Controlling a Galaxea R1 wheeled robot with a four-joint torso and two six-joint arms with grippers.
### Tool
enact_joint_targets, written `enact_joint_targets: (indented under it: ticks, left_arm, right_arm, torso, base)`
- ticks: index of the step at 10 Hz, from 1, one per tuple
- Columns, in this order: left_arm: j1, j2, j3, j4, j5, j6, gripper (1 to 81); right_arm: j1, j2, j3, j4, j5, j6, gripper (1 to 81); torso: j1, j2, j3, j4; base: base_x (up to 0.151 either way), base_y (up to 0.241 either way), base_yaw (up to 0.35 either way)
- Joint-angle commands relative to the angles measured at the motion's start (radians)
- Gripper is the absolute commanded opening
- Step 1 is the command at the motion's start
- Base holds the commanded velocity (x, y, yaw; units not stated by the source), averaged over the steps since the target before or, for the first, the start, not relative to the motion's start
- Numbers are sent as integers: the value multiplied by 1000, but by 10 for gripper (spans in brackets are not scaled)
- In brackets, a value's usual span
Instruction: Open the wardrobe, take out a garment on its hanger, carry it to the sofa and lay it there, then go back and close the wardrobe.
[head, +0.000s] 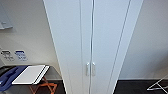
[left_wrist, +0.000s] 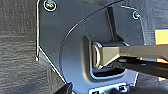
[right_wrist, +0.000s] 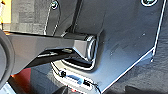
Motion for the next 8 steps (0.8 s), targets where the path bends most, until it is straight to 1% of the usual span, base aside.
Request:
enact_joint_targets:
  ticks: [1,6,8]
  left_arm:
    - [-24,-12,9,-6,63,5,811]
    - [-24,-12,9,-2,65,5,811]
    - [-25,-11,9,-2,65,5,811]
  right_arm:
    - [31,-19,15,-2,-69,-3,811]
    - [32,-20,15,-2,-69,-3,811]
    - [32,-20,13,-2,-69,-3,811]
  torso:
    - [0,0,0,0]
    - [0,0,0,0]
    - [1,1,0,0]
  base:
    - [89,0,0]
    - [72,0,0]
    - [0,0,0]
